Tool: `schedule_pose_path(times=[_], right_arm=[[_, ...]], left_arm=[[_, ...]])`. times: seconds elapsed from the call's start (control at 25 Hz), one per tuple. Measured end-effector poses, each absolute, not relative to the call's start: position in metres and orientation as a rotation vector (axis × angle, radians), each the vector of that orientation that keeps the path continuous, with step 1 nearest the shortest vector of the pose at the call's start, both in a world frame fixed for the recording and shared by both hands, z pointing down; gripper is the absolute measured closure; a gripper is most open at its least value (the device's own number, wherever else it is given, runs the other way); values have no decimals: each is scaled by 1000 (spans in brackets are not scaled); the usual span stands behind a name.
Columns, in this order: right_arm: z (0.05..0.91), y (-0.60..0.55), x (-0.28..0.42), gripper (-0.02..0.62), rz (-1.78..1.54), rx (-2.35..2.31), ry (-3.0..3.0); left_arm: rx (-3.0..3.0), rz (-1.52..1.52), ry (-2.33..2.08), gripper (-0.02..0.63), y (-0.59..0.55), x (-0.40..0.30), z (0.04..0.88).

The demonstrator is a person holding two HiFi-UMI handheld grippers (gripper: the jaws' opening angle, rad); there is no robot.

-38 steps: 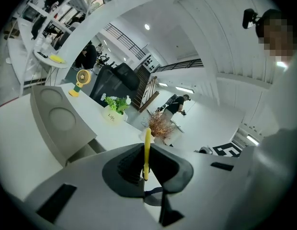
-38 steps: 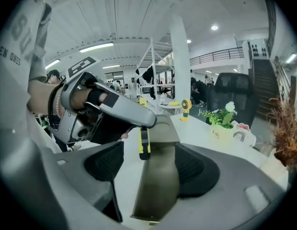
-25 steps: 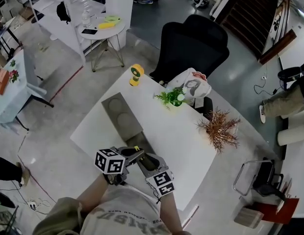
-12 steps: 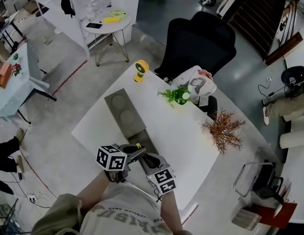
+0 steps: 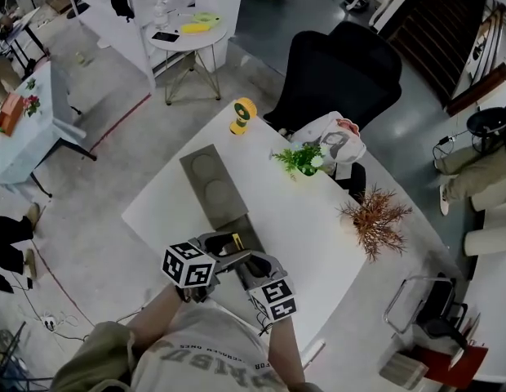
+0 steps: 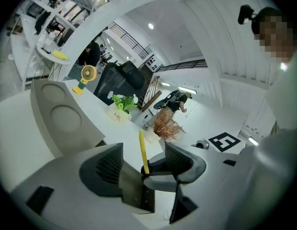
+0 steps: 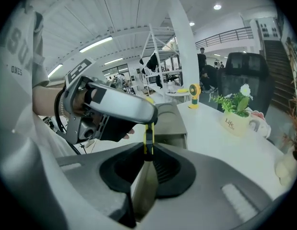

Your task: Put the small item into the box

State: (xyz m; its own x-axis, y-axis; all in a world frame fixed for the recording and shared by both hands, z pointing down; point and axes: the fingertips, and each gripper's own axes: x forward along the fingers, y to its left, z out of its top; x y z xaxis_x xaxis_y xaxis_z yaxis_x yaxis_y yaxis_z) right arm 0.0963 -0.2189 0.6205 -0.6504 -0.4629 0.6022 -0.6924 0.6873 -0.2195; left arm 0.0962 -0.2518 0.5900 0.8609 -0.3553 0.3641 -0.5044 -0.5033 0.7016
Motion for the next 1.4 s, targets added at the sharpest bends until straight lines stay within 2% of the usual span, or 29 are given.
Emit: schedule_pose_path(times=[0.12, 0.4, 1.4], right_arm=[[626, -222, 101, 537, 621, 904, -2357], [648, -228, 111, 537, 668, 923, -2229], [730, -218, 126, 537, 743, 749, -1794]], left_arm=[[2212, 304, -661, 302, -252, 89, 595], [2279, 469, -720, 259, -248, 66, 603], [2240, 694, -811, 250, -226, 37, 638]])
